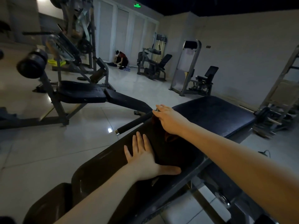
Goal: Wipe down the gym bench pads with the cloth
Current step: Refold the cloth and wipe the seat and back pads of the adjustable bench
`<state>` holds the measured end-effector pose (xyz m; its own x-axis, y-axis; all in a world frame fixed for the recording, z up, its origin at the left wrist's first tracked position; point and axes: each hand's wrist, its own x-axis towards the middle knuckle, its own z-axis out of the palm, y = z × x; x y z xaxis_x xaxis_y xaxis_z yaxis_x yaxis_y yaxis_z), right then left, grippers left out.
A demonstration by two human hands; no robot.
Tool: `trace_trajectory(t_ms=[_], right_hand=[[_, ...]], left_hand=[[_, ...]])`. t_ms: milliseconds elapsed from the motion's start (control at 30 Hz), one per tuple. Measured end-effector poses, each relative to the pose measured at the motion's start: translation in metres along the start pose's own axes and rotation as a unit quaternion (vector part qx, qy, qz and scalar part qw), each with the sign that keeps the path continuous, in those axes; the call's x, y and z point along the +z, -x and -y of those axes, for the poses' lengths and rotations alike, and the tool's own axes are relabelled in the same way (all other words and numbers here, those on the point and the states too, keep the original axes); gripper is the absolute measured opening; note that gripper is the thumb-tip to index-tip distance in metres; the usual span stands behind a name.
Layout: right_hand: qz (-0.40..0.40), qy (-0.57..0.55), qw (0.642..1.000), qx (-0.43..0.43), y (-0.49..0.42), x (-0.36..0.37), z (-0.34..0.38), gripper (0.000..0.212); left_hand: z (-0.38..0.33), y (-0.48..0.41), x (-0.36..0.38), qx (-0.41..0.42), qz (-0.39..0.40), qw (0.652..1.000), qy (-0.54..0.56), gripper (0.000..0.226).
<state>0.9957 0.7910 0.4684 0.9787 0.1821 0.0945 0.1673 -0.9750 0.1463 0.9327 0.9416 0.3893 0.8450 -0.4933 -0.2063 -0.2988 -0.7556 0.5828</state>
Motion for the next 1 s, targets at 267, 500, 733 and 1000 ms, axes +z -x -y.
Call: trace_trajectory(t_ms=[267, 500, 733, 1000], right_hand=[[0.045, 0.016, 0.998, -0.034, 0.034, -0.013, 0.001, 0.054], [0.098, 0.028, 0.991, -0.082, 0.129, -0.023, -0.018, 0.056], [0.044, -0.002, 0.994, -0.102, 0.099, -0.015, -0.017, 0.051], [0.011, 0.009, 0.998, -0.062, 0.014, -0.002, -0.004, 0.051]], left_hand=[[-0.008, 0.01, -0.008, -0.015, 0.014, 1.0, 0.008, 0.15], [-0.006, 0.002, -0.004, -0.019, 0.003, 1.0, -0.007, 0.155], [-0.001, -0.008, 0.003, -0.007, -0.004, 1.0, 0.001, 0.156], [0.002, -0.004, 0.002, 0.001, 0.003, 1.0, 0.001, 0.154]])
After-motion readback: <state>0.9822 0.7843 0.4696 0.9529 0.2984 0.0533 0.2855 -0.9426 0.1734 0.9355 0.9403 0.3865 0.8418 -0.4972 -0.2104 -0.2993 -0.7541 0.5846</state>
